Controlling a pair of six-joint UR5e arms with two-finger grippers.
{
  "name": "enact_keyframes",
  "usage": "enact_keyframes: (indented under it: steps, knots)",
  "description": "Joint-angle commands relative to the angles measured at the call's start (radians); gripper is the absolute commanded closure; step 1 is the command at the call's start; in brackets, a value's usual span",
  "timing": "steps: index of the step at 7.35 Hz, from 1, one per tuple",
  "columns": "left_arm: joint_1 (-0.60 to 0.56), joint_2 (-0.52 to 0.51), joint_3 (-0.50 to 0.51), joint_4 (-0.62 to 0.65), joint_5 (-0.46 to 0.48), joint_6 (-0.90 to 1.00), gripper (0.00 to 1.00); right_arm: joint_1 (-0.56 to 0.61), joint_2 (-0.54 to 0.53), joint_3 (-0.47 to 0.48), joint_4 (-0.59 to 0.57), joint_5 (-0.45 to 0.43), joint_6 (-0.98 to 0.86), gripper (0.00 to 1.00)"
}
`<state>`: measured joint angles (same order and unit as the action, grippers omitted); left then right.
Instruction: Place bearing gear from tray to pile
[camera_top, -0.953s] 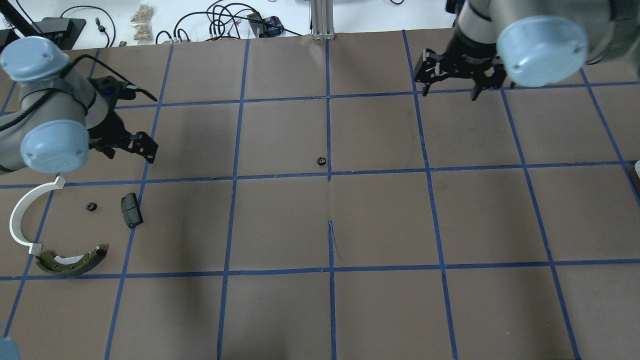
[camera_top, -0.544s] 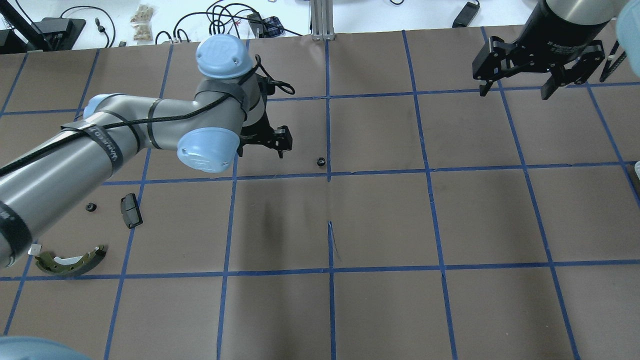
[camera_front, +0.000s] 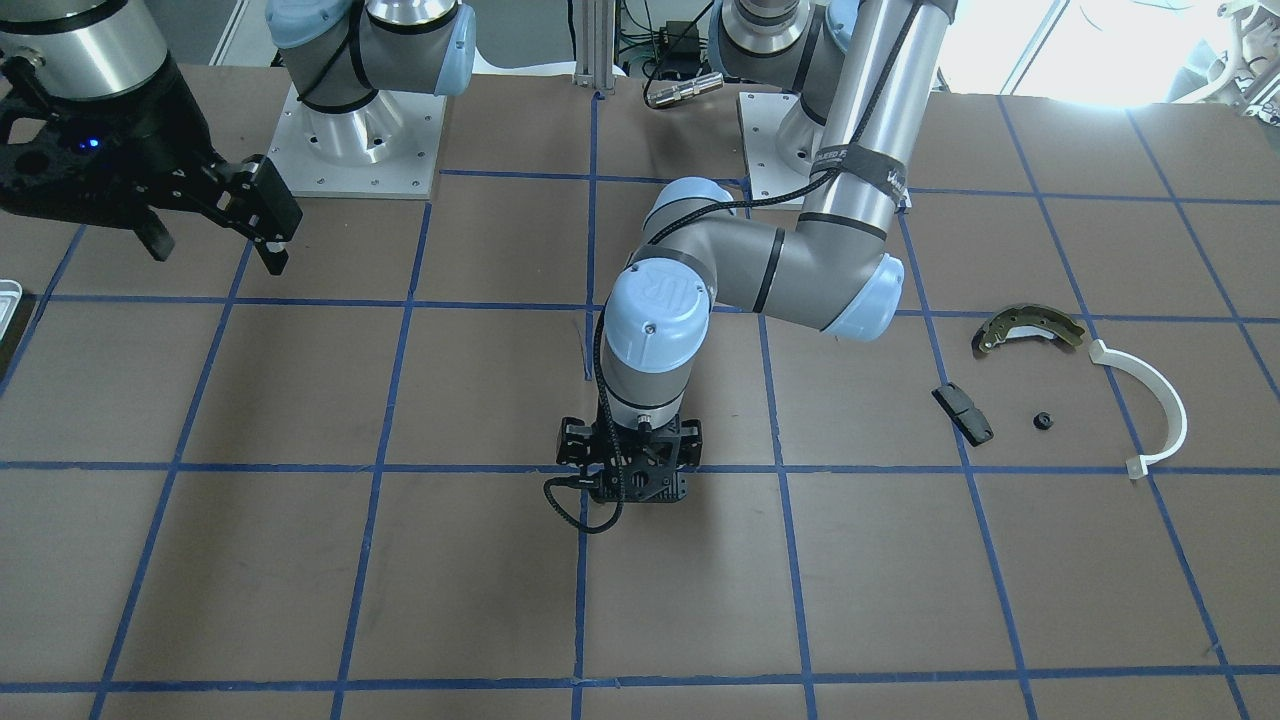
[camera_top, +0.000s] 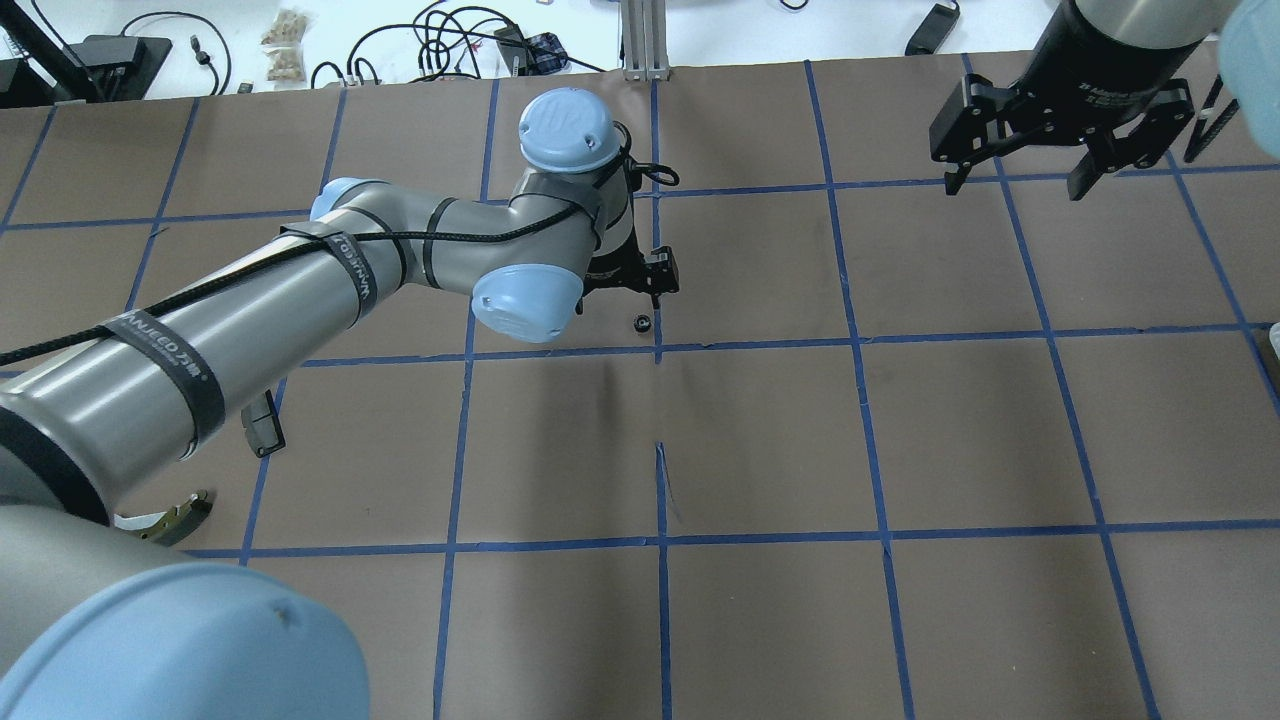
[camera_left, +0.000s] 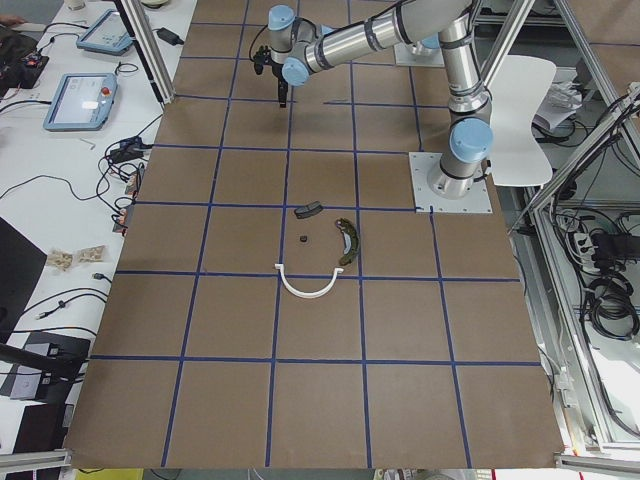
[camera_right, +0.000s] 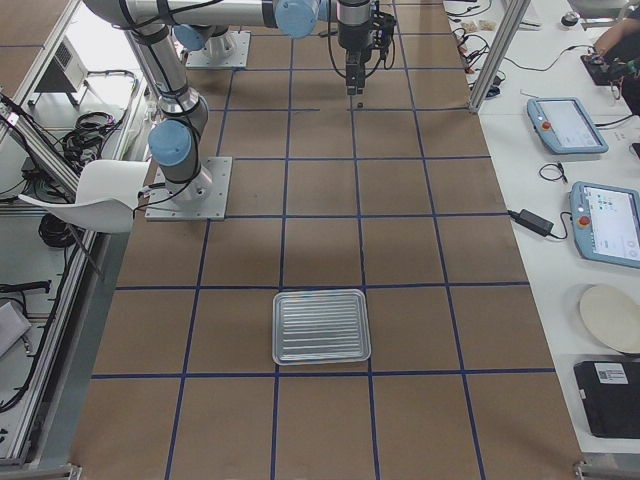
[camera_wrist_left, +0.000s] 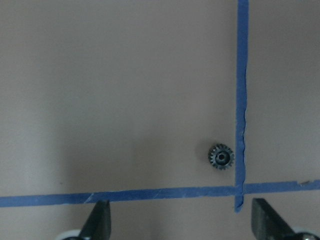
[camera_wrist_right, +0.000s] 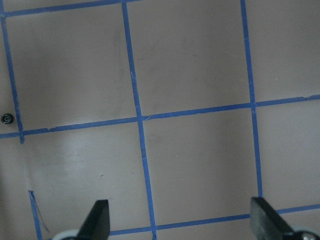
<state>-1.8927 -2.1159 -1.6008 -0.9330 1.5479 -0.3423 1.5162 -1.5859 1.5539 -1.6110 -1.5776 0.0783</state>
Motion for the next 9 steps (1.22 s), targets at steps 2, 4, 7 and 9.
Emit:
enact_keyframes:
  steps: [2, 4, 7, 9]
  knots:
    - [-0.037, -0.096, 0.050, -0.003, 0.055, -0.087, 0.00, 0.117, 0.032, 0.003, -0.053, 0.021, 0.156, 0.00]
    - [-0.037, -0.096, 0.048, -0.001, 0.051, -0.113, 0.13, 0.118, 0.032, 0.008, -0.058, 0.011, 0.144, 0.00]
    - [-0.037, -0.104, 0.051, -0.003, 0.038, -0.101, 0.81, 0.118, 0.034, 0.006, -0.060, 0.013, 0.144, 0.00]
    - [-0.029, -0.099, 0.065, -0.004, 0.035, -0.100, 0.89, 0.118, 0.038, 0.008, -0.061, 0.013, 0.144, 0.00]
